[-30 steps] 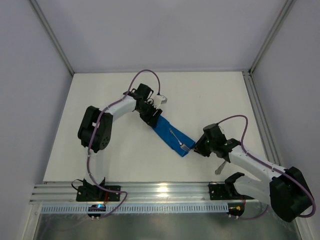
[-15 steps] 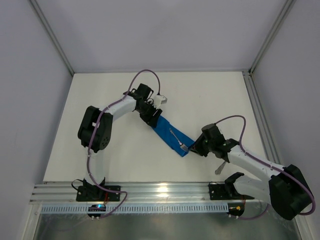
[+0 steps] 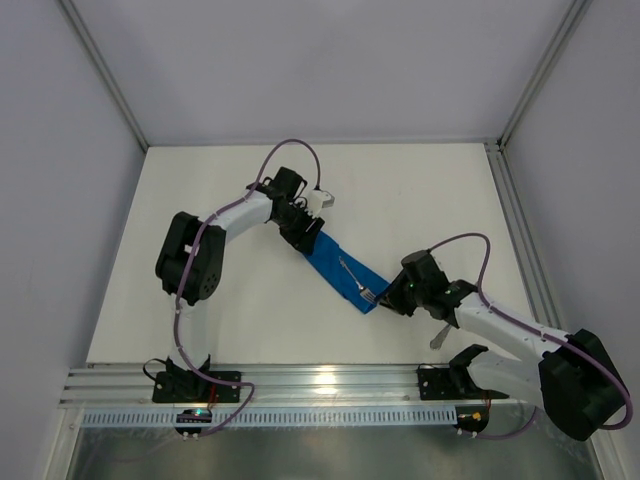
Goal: Fold the napkin into a case and place the utensils inside
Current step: Insert the fork into the folded napkin.
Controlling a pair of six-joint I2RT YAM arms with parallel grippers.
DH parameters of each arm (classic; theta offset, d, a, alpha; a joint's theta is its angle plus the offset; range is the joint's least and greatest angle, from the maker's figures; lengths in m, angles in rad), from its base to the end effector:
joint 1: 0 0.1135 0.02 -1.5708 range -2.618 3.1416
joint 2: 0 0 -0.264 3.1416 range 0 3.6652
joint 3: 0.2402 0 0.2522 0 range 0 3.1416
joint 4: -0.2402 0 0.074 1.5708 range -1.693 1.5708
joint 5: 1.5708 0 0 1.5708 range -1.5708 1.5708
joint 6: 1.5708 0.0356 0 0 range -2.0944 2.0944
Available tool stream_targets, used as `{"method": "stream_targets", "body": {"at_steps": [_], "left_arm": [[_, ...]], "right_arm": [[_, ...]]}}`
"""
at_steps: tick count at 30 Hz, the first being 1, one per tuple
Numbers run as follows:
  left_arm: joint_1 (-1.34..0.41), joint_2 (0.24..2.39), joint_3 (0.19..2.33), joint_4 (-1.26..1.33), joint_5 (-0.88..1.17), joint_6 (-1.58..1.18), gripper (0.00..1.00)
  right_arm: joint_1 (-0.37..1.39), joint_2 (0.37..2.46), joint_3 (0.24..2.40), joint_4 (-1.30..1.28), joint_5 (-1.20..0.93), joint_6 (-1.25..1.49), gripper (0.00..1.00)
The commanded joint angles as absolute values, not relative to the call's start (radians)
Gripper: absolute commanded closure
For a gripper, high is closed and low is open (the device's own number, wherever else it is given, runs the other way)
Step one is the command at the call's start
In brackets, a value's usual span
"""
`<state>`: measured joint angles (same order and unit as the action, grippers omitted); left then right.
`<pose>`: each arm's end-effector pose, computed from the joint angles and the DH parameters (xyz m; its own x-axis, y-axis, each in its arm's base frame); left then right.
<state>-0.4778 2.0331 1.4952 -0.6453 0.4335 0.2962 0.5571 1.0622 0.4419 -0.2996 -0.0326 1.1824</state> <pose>0.3652 -0.2060 0.1774 -0.6234 0.6211 -0.4750 0.7739 0.5767 -0.2616 0.1624 0.1025 0.1633 -0.7603 0.6162 -0.2055 0.4185 0.7066 0.5706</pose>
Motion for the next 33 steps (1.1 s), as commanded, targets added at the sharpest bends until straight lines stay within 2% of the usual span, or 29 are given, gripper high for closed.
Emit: {"method": "stream_targets", "body": {"at_steps": [1, 6, 10, 16, 21, 33], "left_arm": [[-0.482, 1.99, 1.497, -0.623, 0.437, 0.308, 0.47], [-0.482, 1.991, 1.496, -0.623, 0.439, 0.31, 0.48], [-0.482, 1.991, 1.494, -0.624, 0.434, 0.311, 0.48], [-0.482, 1.982, 1.486, -0.604, 0.407, 0.324, 0.48], [-0.48, 1.977, 1.474, -0.569, 0.383, 0.339, 0.43], [-0.48, 1.983, 1.474, -0.565, 0.4, 0.357, 0.46]], "right_arm": [[0.563, 1.071, 0.436, -0.262, -0.018, 1.201, 0.75], [0.563, 1.078, 0.423, -0.239, -0.025, 1.207, 0.76], [0.563, 1.088, 0.428, -0.222, -0.021, 1.21, 0.87], [0.56, 1.124, 0.481, -0.233, -0.006, 1.161, 0.96], [0.531, 1.198, 0.554, -0.252, -0.038, 1.072, 0.96], [0.499, 1.37, 0.718, -0.238, -0.1, 0.989, 0.96]]}}
